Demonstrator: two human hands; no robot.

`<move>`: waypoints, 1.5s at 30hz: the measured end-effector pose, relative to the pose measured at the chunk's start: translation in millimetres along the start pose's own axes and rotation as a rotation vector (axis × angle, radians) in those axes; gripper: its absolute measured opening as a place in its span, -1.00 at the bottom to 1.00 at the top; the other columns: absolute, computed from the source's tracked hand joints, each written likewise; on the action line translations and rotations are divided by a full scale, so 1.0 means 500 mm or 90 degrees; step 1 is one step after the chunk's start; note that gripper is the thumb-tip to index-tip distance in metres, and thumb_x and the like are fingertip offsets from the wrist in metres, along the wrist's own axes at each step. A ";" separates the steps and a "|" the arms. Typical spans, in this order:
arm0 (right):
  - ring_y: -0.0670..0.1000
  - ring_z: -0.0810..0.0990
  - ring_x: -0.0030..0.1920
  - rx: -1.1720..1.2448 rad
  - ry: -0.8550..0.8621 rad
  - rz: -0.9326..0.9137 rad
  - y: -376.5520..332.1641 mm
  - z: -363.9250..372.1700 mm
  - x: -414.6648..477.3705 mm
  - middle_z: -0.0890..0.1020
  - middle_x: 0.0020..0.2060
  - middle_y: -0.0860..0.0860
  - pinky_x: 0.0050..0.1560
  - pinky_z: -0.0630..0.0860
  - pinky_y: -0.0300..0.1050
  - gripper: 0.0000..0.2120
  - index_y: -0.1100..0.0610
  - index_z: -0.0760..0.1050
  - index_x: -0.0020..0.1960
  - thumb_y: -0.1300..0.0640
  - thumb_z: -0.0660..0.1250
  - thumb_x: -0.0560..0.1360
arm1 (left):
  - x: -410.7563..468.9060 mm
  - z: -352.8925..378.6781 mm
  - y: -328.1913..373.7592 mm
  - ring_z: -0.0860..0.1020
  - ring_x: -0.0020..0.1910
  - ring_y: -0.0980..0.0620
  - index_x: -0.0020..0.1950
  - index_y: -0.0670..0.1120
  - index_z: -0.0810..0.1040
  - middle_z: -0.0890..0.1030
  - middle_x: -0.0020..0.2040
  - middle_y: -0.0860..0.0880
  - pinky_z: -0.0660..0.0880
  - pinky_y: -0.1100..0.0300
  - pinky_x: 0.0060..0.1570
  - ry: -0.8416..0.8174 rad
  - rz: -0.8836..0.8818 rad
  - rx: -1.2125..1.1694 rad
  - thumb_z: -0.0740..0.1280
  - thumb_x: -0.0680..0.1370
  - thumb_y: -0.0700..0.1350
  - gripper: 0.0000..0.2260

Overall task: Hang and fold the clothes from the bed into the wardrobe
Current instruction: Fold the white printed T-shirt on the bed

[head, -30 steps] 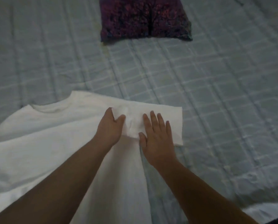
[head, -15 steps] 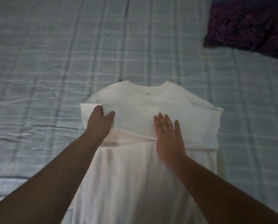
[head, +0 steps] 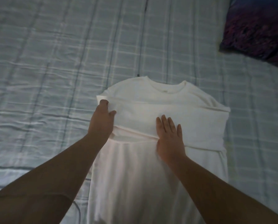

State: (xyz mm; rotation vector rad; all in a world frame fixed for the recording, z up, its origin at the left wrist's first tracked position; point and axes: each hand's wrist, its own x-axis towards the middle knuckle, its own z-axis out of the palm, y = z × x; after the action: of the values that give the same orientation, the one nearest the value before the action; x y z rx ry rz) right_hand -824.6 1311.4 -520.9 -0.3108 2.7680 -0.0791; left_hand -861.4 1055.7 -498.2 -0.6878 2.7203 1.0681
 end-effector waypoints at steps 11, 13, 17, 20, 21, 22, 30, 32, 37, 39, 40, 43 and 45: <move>0.11 -0.08 0.60 0.078 -0.042 0.089 -0.009 0.010 -0.167 -0.02 0.62 0.08 0.56 -0.11 0.14 -0.16 0.08 -0.08 0.62 0.16 0.21 0.42 | -0.142 -0.039 -0.091 0.42 0.23 -0.29 0.47 -0.17 0.29 0.40 0.32 -0.25 0.44 -0.18 0.20 -0.040 0.088 0.143 0.35 0.54 -0.07 -0.46; 0.11 -0.08 0.60 0.100 -0.060 0.127 -0.007 0.010 -0.233 -0.02 0.62 0.07 0.57 -0.09 0.13 -0.18 0.08 -0.07 0.62 0.18 0.20 0.44 | -0.208 -0.047 -0.107 0.41 0.27 -0.29 0.49 -0.17 0.29 0.39 0.36 -0.25 0.43 -0.18 0.23 -0.082 0.079 0.141 0.33 0.54 -0.10 -0.46; 0.12 0.00 0.60 0.137 -0.060 0.221 0.030 0.033 -0.370 0.05 0.61 0.09 0.57 0.00 0.12 -0.25 0.09 0.03 0.61 0.21 0.21 0.47 | -0.347 -0.046 -0.147 0.39 0.34 -0.26 0.50 -0.19 0.28 0.36 0.40 -0.24 0.37 -0.15 0.33 -0.134 0.051 0.104 0.34 0.53 -0.19 -0.44; 0.17 0.15 0.56 0.172 0.001 0.288 0.078 0.072 -0.463 0.19 0.57 0.17 0.55 0.12 0.11 -0.30 0.17 0.17 0.57 0.24 0.27 0.46 | -0.444 -0.034 -0.186 0.38 0.36 -0.23 0.50 -0.19 0.29 0.38 0.38 -0.23 0.34 -0.08 0.36 -0.122 0.001 0.065 0.34 0.51 -0.24 -0.44; 0.18 0.17 0.55 0.179 0.011 0.306 0.095 0.086 -0.492 0.21 0.56 0.17 0.54 0.13 0.10 -0.31 0.18 0.19 0.56 0.25 0.28 0.46 | -0.475 -0.031 -0.197 0.38 0.36 -0.23 0.49 -0.19 0.31 0.39 0.38 -0.23 0.33 -0.07 0.37 -0.117 -0.025 0.057 0.34 0.50 -0.25 -0.44; 0.18 0.19 0.54 0.173 0.012 0.315 0.109 0.100 -0.522 0.24 0.54 0.18 0.54 0.14 0.09 -0.32 0.19 0.20 0.55 0.27 0.29 0.46 | -0.503 -0.028 -0.211 0.39 0.36 -0.23 0.49 -0.18 0.32 0.40 0.38 -0.23 0.32 -0.06 0.38 -0.114 -0.054 0.052 0.34 0.50 -0.26 -0.45; 0.21 0.43 0.34 0.486 -0.016 0.502 0.170 0.137 -0.700 0.44 0.36 0.21 0.45 0.30 0.08 -0.41 0.23 0.25 0.50 0.34 0.24 0.48 | -0.713 -0.017 -0.281 0.56 -0.08 -0.06 0.26 -0.07 0.40 0.58 -0.02 -0.03 0.48 0.03 -0.03 -0.115 -0.323 -0.094 0.39 0.41 -0.17 -0.56; 0.12 0.54 0.11 0.586 -0.029 0.605 0.182 0.129 -0.709 0.55 0.14 0.11 0.27 0.43 0.01 -0.43 0.19 0.28 0.49 0.24 0.31 0.50 | -0.726 -0.013 -0.310 0.61 -0.13 -0.09 0.18 -0.09 0.50 0.63 -0.09 -0.04 0.57 -0.04 -0.09 -0.127 -0.369 -0.124 0.40 0.31 -0.01 -0.55; 0.09 0.54 -0.17 0.692 -0.136 0.632 0.253 0.177 -0.684 0.59 -0.18 0.12 -0.02 0.52 0.03 -0.56 0.13 0.59 -0.07 -0.23 0.34 0.30 | -0.745 -0.032 -0.295 0.34 -0.63 0.01 -0.16 -0.23 0.49 0.45 -0.52 -0.12 0.21 0.26 -0.62 -0.194 -0.447 -0.240 0.29 0.58 -0.16 -0.83; 0.07 0.56 -0.20 0.725 -0.147 0.637 0.272 0.192 -0.674 0.61 -0.19 0.09 -0.06 0.53 -0.04 -0.71 0.11 0.50 -0.20 -0.12 0.37 0.41 | -0.747 -0.035 -0.296 0.44 -0.55 -0.01 -0.07 -0.22 0.48 0.54 -0.46 -0.12 0.30 0.26 -0.62 -0.184 -0.491 -0.377 0.27 0.62 -0.22 -0.90; 0.08 0.59 -0.16 0.754 -0.141 0.644 0.273 0.186 -0.672 0.64 -0.13 0.14 -0.04 0.58 -0.02 -0.78 0.12 0.49 -0.19 -0.03 0.38 0.44 | -0.750 -0.036 -0.294 0.53 -0.44 -0.02 -0.04 -0.20 0.49 0.62 -0.36 -0.10 0.44 0.24 -0.56 -0.157 -0.514 -0.447 0.27 0.63 -0.24 -0.93; 0.14 0.60 -0.04 0.834 -0.085 0.680 0.248 0.117 -0.683 0.58 0.17 0.31 -0.05 0.61 0.05 -0.84 0.23 0.53 0.03 0.15 0.31 0.52 | -0.769 -0.045 -0.272 0.63 -0.29 0.00 -0.04 -0.13 0.51 0.63 -0.15 -0.09 0.65 0.15 -0.24 -0.113 -0.547 -0.531 0.27 0.64 -0.26 -0.91; 0.10 0.52 -0.20 0.795 -0.075 0.689 0.244 0.083 -0.705 0.51 0.25 0.38 -0.21 0.54 -0.03 -0.70 0.37 0.44 0.26 0.23 0.21 0.59 | -0.791 -0.057 -0.254 0.64 -0.31 -0.01 0.05 -0.18 0.51 0.62 -0.10 -0.15 0.66 0.12 -0.21 -0.123 -0.535 -0.530 0.27 0.64 -0.25 -0.96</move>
State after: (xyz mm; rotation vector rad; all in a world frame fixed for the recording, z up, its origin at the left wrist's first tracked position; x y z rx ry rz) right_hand -512.9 1508.9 -451.7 1.3449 1.8815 -1.2853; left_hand -451.2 1098.5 -440.8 -1.5206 1.4333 1.7995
